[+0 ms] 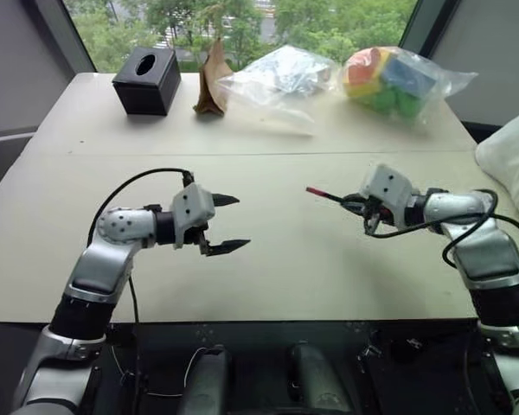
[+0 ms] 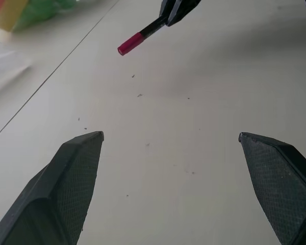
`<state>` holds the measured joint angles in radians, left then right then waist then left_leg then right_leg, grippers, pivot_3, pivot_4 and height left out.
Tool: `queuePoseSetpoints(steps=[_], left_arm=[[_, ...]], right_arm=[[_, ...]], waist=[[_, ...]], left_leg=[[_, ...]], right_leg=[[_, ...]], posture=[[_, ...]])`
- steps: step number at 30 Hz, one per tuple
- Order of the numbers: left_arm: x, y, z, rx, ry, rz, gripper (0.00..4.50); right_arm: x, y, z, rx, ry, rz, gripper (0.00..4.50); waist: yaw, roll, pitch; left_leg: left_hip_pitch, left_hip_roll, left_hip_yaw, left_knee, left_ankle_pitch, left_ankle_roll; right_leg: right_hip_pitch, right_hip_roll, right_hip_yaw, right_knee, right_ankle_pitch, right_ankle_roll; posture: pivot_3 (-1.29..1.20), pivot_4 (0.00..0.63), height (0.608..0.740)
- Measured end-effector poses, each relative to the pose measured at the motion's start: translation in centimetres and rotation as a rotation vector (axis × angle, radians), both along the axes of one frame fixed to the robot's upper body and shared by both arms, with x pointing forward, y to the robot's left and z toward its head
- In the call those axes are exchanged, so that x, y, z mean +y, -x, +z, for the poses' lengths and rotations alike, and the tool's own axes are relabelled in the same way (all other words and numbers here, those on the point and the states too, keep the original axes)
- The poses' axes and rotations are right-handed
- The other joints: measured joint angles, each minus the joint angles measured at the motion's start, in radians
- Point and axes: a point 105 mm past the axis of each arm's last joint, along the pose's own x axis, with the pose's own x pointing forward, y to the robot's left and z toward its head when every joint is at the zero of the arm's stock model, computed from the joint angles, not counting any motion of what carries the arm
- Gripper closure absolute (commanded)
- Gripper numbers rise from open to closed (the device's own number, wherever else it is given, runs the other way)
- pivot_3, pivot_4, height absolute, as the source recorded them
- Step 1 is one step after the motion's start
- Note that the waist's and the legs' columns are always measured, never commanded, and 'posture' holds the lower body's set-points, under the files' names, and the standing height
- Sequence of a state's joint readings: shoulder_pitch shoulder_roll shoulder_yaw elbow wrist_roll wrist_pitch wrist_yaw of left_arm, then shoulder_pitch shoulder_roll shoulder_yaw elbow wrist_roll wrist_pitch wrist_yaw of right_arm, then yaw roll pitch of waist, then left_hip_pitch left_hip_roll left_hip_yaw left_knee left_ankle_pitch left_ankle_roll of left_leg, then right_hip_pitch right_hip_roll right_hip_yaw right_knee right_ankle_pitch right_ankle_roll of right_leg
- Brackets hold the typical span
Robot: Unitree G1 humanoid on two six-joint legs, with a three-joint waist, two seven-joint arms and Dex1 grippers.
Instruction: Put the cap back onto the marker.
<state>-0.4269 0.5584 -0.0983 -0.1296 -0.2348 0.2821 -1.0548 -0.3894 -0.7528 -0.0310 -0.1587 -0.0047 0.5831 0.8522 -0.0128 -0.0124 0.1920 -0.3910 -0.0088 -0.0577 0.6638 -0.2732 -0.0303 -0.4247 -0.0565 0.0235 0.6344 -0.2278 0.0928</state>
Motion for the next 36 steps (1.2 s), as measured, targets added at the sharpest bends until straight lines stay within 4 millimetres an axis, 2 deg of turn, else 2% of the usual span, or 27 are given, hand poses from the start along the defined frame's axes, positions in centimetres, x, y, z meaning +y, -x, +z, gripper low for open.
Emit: queuePoseSetpoints(steps=[5, 8, 13, 16, 25, 35, 36], left_arm=[[-1.3, -0.5, 0.6, 0.005, 0.053, -0.019, 0.05], [-2.1, -0.9, 0.6, 0.021, 0.069, -0.034, 0.05], [-3.3, -1.2, 0.7, 0.034, 0.090, -0.060, 0.05], [-4.1, -1.4, 0.9, 0.035, 0.092, -0.083, 0.05], [-4.3, -1.8, 0.9, 0.040, 0.091, -0.087, 0.05], [-4.2, -1.7, 0.9, 0.039, 0.080, -0.102, 0.05], [-4.2, -1.6, 0.9, 0.040, 0.080, -0.103, 0.01]], right_arm=[[-3.6, 1.7, -0.9, -0.047, -0.062, -0.333, 4.50], [-5.0, 2.8, -1.3, -0.050, -0.123, -0.475, 4.50], [-7.1, 4.0, -2.0, -0.040, -0.208, -0.649, 4.50], [-7.7, 4.2, -2.5, -0.041, -0.279, -0.721, 4.50], [-8.1, 3.3, -4.1, -0.009, -0.364, -0.794, 4.50], [-8.0, 3.3, -5.5, 0.040, -0.368, -0.773, 4.50], [-8.1, 3.3, -5.5, 0.041, -0.364, -0.769, 4.02]], waist=[[0.001, 0.001, 0.000], [0.002, 0.001, 0.000], [0.000, 0.001, 0.000], [-0.001, 0.001, -0.001], [-0.001, 0.001, -0.001], [-0.001, 0.001, -0.001], [-0.001, 0.001, -0.001]], left_leg=[[0.000, 0.000, 0.000, 0.000, 0.000, 0.000], [0.000, 0.000, 0.000, 0.000, 0.000, 0.000], [0.000, 0.000, 0.000, 0.000, 0.000, 0.000], [0.000, 0.000, 0.000, 0.000, 0.000, 0.000], [0.000, 0.000, 0.000, 0.000, 0.000, 0.000], [0.000, 0.000, 0.000, 0.000, 0.000, 0.000], [0.000, 0.000, 0.000, 0.000, 0.000, 0.000]], right_leg=[[0.000, 0.001, 0.000, 0.001, 0.000, 0.000], [0.000, 0.001, 0.000, 0.001, 0.000, 0.000], [0.000, 0.001, 0.000, 0.001, 0.000, 0.000], [0.000, 0.001, 0.000, 0.001, 0.000, 0.000], [0.000, 0.001, 0.001, 0.001, 0.000, 0.000], [0.000, 0.001, 0.001, 0.001, 0.000, 0.000], [0.000, 0.001, 0.001, 0.001, 0.000, 0.000]], posture=[[0.00, 0.150, 0.740], [0.00, 0.150, 0.740], [0.00, 0.150, 0.740], [0.00, 0.150, 0.740], [0.00, 0.150, 0.740], [0.00, 0.150, 0.740], [0.00, 0.150, 0.740]])
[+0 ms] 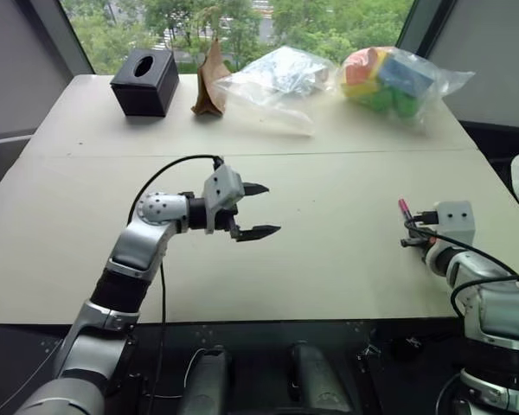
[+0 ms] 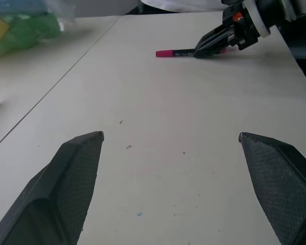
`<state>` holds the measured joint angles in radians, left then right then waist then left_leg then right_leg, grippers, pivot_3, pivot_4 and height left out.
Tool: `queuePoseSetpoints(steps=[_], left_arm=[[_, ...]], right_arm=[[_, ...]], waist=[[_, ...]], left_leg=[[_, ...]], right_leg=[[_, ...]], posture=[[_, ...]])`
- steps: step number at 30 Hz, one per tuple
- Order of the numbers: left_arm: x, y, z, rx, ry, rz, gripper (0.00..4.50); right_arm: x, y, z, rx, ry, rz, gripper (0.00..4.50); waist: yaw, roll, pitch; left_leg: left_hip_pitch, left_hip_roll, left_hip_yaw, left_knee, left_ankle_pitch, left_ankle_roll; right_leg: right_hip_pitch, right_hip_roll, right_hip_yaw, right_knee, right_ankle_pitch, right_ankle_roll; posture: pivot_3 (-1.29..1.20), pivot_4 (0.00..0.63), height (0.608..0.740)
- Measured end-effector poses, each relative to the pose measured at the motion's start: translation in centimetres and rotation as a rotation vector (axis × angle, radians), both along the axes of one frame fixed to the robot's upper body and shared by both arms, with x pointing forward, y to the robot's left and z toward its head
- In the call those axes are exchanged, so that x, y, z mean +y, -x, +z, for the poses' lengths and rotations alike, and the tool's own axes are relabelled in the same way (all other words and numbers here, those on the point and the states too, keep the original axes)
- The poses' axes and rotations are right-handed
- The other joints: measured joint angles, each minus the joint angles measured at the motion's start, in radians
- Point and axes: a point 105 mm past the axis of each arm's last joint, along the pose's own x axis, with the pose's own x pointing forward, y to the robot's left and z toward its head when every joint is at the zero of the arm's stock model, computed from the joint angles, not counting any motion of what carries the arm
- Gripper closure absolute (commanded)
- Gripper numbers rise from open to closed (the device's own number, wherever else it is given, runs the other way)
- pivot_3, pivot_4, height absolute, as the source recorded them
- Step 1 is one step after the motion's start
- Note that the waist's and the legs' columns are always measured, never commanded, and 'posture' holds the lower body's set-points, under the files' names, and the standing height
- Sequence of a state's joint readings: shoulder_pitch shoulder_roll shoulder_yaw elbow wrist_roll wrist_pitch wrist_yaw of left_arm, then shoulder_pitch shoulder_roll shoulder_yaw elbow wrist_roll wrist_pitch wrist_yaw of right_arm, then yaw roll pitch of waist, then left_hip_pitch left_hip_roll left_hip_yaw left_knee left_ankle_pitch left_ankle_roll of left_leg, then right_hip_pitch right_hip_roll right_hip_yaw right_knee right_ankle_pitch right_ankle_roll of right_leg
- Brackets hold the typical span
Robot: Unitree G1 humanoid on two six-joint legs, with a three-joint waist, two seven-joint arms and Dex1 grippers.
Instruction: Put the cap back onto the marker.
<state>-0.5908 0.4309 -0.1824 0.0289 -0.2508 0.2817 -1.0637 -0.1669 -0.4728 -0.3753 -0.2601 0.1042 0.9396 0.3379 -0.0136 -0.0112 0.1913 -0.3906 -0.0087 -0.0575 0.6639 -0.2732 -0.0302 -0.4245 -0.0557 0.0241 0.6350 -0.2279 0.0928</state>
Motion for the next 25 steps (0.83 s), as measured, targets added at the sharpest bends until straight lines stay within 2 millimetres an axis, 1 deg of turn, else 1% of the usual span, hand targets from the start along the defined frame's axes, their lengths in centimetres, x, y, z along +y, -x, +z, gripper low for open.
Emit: queuePoseSetpoints(steps=[1, 2, 3, 4, 6, 8, 11, 13, 15, 17, 19, 22, 25], left_arm=[[0.0, 0.0, 0.0, 0.001, -0.001, -0.002, 0.00], [0.0, 0.0, 0.0, 0.002, -0.002, -0.003, 0.00], [0.0, 0.0, 0.0, 0.002, -0.002, -0.005, 0.00], [-0.1, 0.1, 0.0, 0.002, -0.003, -0.006, 0.00], [-0.2, 0.1, 0.0, 0.003, -0.007, -0.014, 0.00], [-0.4, 0.1, -0.1, 0.008, -0.010, -0.028, 0.00], [-0.9, 0.2, -0.3, 0.017, -0.016, -0.049, 0.00], [-1.1, 0.0, -0.3, 0.021, -0.016, -0.058, 0.00], [-1.3, -0.2, -0.1, 0.017, -0.015, -0.069, 0.00], [-1.3, -0.6, 0.2, 0.011, -0.015, -0.070, 0.00], [-1.4, -0.8, 0.3, 0.013, -0.015, -0.075, 0.00], [-1.3, -1.0, 0.1, 0.024, -0.017, -0.083, 0.00], [-1.5, -1.2, 0.1, 0.023, -0.017, -0.093, 0.00]], right_arm=[[0.0, 0.0, 0.0, 0.002, 0.003, 0.002, 3.52], [0.0, 0.1, -0.1, 0.007, 0.003, 0.006, 3.19], [0.1, 0.1, -0.2, 0.011, 0.001, 0.011, 2.59], [0.0, 0.2, -0.1, 0.010, 0.001, 0.012, 2.14], [-0.1, 0.3, 0.0, 0.011, 0.008, 0.014, 0.99], [-0.2, 0.5, 0.2, 0.014, 0.011, 0.026, 0.04], [-0.3, 1.0, 0.4, 0.020, 0.024, 0.044, 0.04], [-0.3, 1.6, 1.1, 0.016, 0.058, 0.073, 0.04], [-0.1, 2.2, 2.6, 0.002, 0.106, 0.126, 0.04], [0.6, 3.2, 4.6, -0.014, 0.170, 0.210, 0.04], [1.3, 4.2, 6.1, -0.025, 0.217, 0.280, 0.04], [2.2, 5.9, 7.7, -0.011, 0.278, 0.369, 0.04], [3.1, 7.5, 8.6, 0.006, 0.303, 0.460, 0.04]], waist=[[0.000, 0.000, 0.000], [0.000, 0.000, 0.000], [0.000, 0.000, 0.000], [0.000, 0.000, 0.000], [0.000, 0.000, 0.000], [0.000, 0.000, 0.000], [0.000, 0.000, 0.000], [0.001, 0.000, 0.000], [0.002, 0.001, 0.000], [0.003, 0.001, 0.000], [0.003, 0.001, 0.000], [0.001, 0.000, 0.000], [0.003, 0.001, 0.000]], left_leg=[[0.000, 0.000, 0.000, 0.000, 0.000, 0.000], [0.000, 0.000, 0.000, 0.000, 0.000, 0.000], [0.000, 0.000, 0.000, 0.000, 0.000, 0.000], [0.000, 0.000, 0.000, 0.000, 0.000, 0.000], [0.000, 0.000, 0.000, 0.000, 0.000, 0.000], [0.000, 0.000, 0.000, 0.000, 0.000, 0.000], [0.000, 0.000, 0.000, 0.000, 0.000, 0.000], [0.000, 0.000, 0.000, 0.000, 0.000, 0.000], [0.000, 0.000, 0.000, 0.000, 0.000, 0.000], [0.000, 0.000, 0.000, 0.000, 0.000, 0.000], [0.000, 0.000, 0.000, 0.000, 0.000, 0.000], [0.000, 0.000, 0.000, 0.000, 0.000, 0.000], [0.000, 0.000, 0.000, 0.000, 0.000, 0.000]], right_leg=[[0.000, 0.000, 0.000, 0.000, 0.000, 0.000], [0.000, 0.000, 0.000, 0.000, 0.000, 0.000], [0.000, 0.000, 0.000, 0.000, 0.000, 0.000], [0.000, 0.000, 0.000, 0.000, 0.000, 0.000], [0.000, 0.000, 0.000, 0.000, 0.000, 0.000], [0.000, 0.000, 0.000, 0.000, 0.000, 0.000], [0.000, 0.000, 0.000, 0.000, 0.000, 0.000], [0.000, 0.000, 0.000, 0.000, 0.000, 0.000], [0.000, 0.000, 0.000, 0.000, 0.000, 0.000], [0.000, 0.000, 0.000, 0.000, 0.000, 0.000], [0.000, 0.000, 0.000, -0.001, 0.000, 0.000], [0.001, 0.001, 0.000, -0.001, 0.000, 0.000], [0.001, 0.001, 0.000, -0.001, 0.000, 0.000]], posture=[[0.00, 0.150, 0.740], [0.00, 0.150, 0.740], [0.00, 0.150, 0.740], [0.00, 0.150, 0.740], [0.00, 0.150, 0.740], [0.00, 0.150, 0.740], [0.00, 0.150, 0.740], [0.00, 0.150, 0.740], [0.00, 0.150, 0.740], [0.00, 0.150, 0.740], [0.00, 0.150, 0.740], [0.00, 0.150, 0.740], [0.00, 0.150, 0.740]])
